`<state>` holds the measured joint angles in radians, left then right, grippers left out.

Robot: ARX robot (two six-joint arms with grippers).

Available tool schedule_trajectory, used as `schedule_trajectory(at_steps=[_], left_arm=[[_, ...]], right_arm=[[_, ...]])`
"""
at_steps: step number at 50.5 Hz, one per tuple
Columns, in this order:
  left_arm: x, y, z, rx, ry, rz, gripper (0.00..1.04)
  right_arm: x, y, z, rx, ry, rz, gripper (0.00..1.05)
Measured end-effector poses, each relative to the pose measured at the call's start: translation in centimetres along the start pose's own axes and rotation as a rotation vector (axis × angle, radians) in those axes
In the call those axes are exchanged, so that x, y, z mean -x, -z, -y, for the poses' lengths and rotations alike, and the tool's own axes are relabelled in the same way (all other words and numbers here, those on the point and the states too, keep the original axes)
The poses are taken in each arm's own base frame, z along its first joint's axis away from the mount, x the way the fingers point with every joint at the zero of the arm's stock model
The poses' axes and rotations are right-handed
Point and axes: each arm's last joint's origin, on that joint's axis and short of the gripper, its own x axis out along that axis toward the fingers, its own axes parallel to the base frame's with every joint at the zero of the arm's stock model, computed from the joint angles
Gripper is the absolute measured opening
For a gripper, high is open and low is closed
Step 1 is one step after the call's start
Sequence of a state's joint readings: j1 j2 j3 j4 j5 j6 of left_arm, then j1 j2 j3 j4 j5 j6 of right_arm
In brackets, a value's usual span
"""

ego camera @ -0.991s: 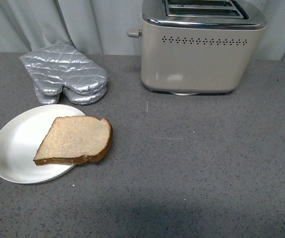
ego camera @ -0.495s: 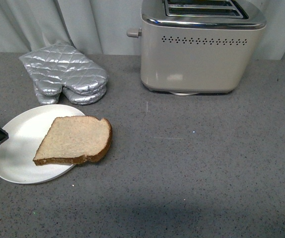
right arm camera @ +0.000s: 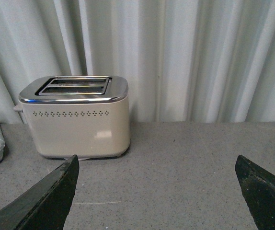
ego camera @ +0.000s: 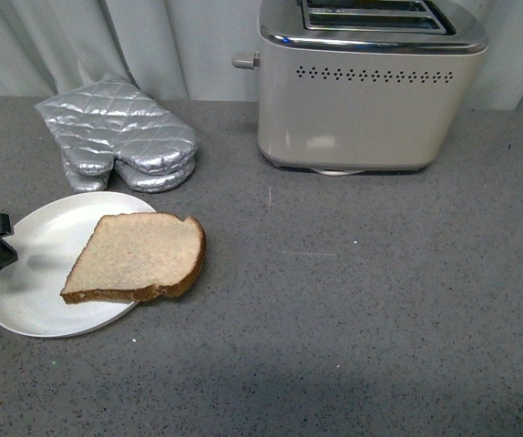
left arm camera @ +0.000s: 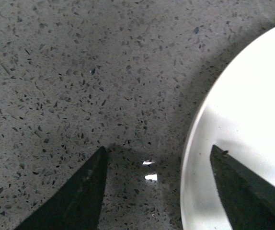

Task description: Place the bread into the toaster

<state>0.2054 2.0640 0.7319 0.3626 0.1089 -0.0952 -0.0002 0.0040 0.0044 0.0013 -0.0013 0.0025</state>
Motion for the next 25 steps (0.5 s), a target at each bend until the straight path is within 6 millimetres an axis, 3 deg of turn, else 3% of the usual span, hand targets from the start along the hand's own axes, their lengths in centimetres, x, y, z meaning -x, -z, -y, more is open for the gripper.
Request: schedule_trajectory(at_steps=[8, 13, 19, 25], left_arm=[[-0.1, -0.3, 0.0, 0.011, 0.004, -0.014, 0.45], [-0.1, -0.3, 0.1, 0.024, 0.026, -0.033, 0.24], [-0.1, -0.1, 0.5, 0.006, 0.029, -0.026, 0.08], [0.7, 0.1, 1.4, 0.000, 0.054, -0.027, 0.03]], right_arm=[[0.0, 0.0, 0.0, 0.000, 0.000, 0.000, 0.95], [0.0, 0.0, 0.0, 0.000, 0.000, 0.000, 0.95], [0.0, 0.0, 0.0, 0.000, 0.000, 0.000, 0.95], [0.0, 0.0, 0.0, 0.000, 0.000, 0.000, 0.95]])
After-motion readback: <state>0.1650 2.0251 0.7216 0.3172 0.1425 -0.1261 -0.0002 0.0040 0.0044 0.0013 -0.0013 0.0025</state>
